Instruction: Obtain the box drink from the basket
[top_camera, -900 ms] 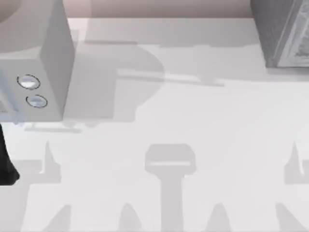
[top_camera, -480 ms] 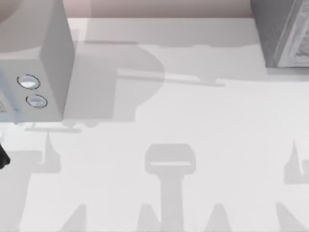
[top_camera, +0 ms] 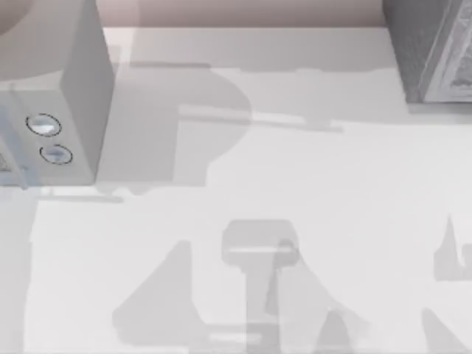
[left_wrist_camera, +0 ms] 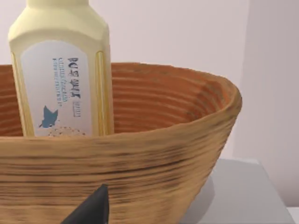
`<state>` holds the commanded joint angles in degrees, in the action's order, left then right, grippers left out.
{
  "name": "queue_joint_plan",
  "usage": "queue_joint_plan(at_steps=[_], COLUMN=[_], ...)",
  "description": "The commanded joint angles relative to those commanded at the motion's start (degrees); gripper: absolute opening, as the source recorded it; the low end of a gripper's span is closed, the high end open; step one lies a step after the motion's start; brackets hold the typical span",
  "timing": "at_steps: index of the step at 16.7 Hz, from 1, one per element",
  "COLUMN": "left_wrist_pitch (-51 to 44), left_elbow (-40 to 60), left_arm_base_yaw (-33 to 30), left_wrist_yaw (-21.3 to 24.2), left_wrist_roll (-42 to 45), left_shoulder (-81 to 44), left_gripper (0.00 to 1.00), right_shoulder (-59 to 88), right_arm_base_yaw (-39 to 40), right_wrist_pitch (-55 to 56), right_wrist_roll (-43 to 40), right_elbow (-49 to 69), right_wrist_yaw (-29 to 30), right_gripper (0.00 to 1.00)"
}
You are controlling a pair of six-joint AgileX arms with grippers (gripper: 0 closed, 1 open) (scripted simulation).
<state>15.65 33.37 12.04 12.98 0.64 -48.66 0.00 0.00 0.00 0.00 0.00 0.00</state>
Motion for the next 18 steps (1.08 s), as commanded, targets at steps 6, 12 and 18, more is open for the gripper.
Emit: queue_joint_plan(at_steps=[6,12,18], left_wrist_pitch=[8.6,12.9,13.0], left_elbow=[18.4,27.5,28.1], left_arm_base_yaw=[6.6,9.9,9.7], left_wrist_yaw=[7.1,10.7,10.5], left_wrist_roll=[0.1,0.2,0.3], left_shoulder=[-28.9,-41.6,-41.2], left_gripper=[1.00,1.00,1.00], right_shoulder=[0.0,0.0,0.0], right_arm_base_yaw=[0.0,0.0,0.0], right_wrist_pitch=[0.0,0.0,0.0], right_wrist_roll=[0.0,0.0,0.0], right_elbow=[0.0,0.0,0.0], right_wrist_yaw=[0.0,0.0,0.0], right_gripper=[1.00,1.00,1.00])
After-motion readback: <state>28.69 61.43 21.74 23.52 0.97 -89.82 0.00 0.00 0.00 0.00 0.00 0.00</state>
